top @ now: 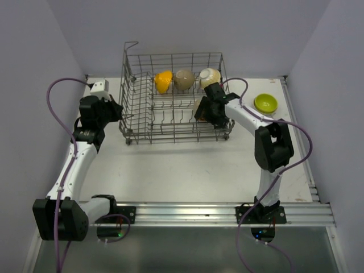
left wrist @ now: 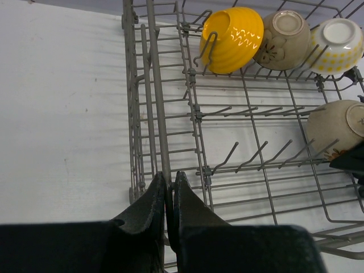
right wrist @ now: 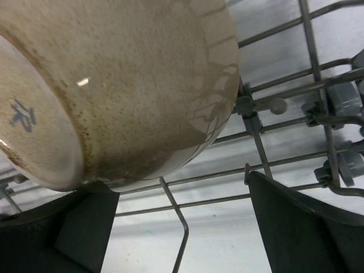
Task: Unload the bowls from the dish rack
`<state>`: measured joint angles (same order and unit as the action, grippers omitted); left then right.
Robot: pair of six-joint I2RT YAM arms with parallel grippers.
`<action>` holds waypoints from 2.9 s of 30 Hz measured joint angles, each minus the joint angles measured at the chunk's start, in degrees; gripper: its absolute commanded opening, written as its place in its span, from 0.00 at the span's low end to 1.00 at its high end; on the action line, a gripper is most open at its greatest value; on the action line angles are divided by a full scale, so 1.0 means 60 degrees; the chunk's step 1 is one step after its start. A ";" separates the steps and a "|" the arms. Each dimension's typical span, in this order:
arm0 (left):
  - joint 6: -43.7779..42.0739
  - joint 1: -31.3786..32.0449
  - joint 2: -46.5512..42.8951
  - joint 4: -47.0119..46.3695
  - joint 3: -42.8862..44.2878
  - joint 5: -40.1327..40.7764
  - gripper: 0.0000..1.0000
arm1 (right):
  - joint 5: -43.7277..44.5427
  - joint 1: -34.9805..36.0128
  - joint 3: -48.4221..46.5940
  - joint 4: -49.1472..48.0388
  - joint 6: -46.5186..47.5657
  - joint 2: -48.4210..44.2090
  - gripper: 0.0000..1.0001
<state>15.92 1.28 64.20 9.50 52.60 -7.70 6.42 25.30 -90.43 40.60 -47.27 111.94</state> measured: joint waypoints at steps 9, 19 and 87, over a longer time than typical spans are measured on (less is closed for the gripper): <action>-0.0004 0.0011 0.0004 -0.0004 -0.0011 -0.0051 0.00 | 0.0667 0.0270 0.2401 -0.3300 -0.0164 -0.0929 0.99; -0.0004 0.0055 0.0004 -0.0007 -0.0015 -0.0033 0.00 | 0.1519 0.0262 0.3526 -0.6470 0.0514 -0.2106 0.99; 0.0004 0.0444 0.0066 -0.0109 -0.0015 0.0324 0.00 | -0.6663 -0.1089 0.3096 -1.7027 -0.6889 0.0630 0.00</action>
<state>15.94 3.95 64.60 8.84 52.51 -5.76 -33.56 18.76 -71.85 -61.56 -88.60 115.72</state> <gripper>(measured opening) 0.065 0.089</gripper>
